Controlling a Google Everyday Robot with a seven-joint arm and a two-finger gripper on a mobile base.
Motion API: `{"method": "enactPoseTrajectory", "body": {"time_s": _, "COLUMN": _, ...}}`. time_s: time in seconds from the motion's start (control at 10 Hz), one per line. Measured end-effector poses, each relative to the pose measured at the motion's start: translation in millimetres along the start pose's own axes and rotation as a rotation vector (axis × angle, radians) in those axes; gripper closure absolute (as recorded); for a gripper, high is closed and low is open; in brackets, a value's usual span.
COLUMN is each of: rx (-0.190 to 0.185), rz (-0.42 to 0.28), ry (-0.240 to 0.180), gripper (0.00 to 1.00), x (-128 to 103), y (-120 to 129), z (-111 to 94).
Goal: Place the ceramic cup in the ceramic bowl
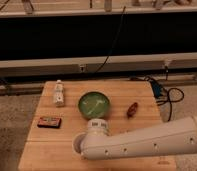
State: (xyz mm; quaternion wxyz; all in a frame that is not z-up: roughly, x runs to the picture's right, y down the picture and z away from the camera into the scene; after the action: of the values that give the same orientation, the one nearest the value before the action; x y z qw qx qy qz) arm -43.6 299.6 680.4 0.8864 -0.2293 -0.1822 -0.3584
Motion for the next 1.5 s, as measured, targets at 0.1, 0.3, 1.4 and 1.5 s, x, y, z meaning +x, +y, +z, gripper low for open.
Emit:
{"method": "enactPoseTrajectory", "body": {"time_s": 0.1, "rx": 0.006, "rz": -0.003, "ry": 0.000, "gripper": 1.00, "x": 1.2, "y": -7.3, "z": -3.6}}
{"method": "enactPoseTrajectory", "body": {"time_s": 0.3, "rx": 0.006, "rz": 0.002, "ry": 0.005, "gripper": 1.00, "x": 6.5, "y": -15.1, "z": -5.7}}
{"method": "enactPoseTrajectory", "body": {"time_s": 1.4, "rx": 0.024, "rz": 0.012, "ry": 0.067, "gripper": 1.00, "x": 86.8, "y": -138.9, "z": -79.1}}
{"method": "enactPoseTrajectory", "body": {"time_s": 1.5, "rx": 0.017, "rz": 0.021, "ry": 0.072, "gripper": 1.00, "x": 98.9, "y": -145.6, "z": -75.5}}
